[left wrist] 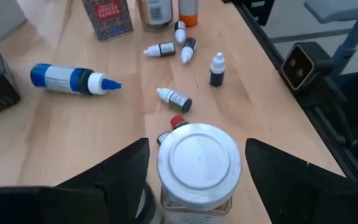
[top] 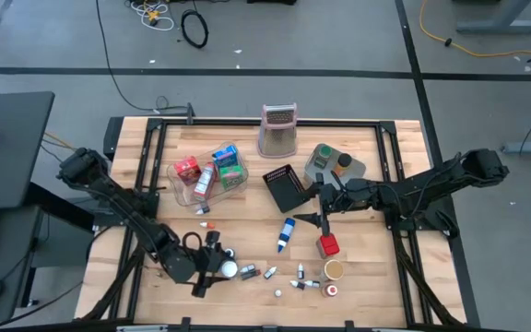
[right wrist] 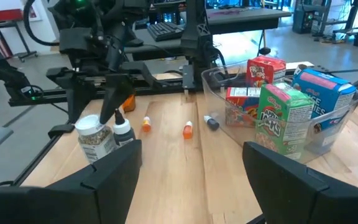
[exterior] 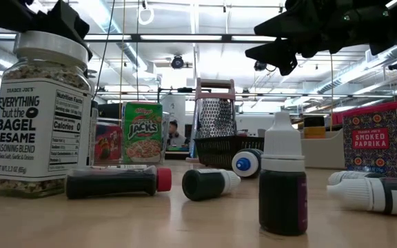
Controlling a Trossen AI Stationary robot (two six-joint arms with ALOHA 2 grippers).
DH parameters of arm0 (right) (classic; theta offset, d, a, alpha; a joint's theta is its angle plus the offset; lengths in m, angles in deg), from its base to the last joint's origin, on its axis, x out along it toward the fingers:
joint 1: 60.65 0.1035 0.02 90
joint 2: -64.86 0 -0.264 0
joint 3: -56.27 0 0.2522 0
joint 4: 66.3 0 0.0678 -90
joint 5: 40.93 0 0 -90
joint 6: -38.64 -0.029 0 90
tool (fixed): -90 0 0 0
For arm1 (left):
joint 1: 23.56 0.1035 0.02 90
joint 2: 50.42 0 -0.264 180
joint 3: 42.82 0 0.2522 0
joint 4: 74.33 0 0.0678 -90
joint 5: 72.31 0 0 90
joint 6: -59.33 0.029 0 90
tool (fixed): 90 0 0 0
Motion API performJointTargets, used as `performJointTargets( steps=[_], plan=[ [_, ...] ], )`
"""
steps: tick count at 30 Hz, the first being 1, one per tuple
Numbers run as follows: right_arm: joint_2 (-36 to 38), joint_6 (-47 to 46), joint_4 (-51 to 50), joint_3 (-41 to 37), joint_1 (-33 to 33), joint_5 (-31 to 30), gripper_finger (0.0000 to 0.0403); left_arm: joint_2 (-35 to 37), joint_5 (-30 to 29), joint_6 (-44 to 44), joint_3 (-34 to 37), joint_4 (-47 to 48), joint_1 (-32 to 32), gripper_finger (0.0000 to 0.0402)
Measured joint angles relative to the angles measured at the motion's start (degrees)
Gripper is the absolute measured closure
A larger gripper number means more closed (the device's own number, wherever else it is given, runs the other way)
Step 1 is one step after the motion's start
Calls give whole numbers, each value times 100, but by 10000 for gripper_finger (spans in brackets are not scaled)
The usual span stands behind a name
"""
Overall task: Pick & Place Kitchen Items
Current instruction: Put the white seasoning bottle into the gray bin
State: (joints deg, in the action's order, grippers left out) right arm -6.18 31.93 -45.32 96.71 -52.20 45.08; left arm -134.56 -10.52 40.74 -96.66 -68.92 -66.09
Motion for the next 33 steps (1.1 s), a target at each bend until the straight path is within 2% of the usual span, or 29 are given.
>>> performJointTargets(
  steps=[5,17,26,33],
  plan=[
    [0,104,0,0,0,0,115,-31,259,-209,13,72,22,124],
    [0,144,-2,0,0,-2,115,-31,226,-369,28,239,109,126],
    [0,146,-2,0,1,-2,115,-31,554,-540,26,217,296,190],
    [0,147,-2,0,2,-2,115,-35,559,-282,28,-546,303,178]
  ],
)
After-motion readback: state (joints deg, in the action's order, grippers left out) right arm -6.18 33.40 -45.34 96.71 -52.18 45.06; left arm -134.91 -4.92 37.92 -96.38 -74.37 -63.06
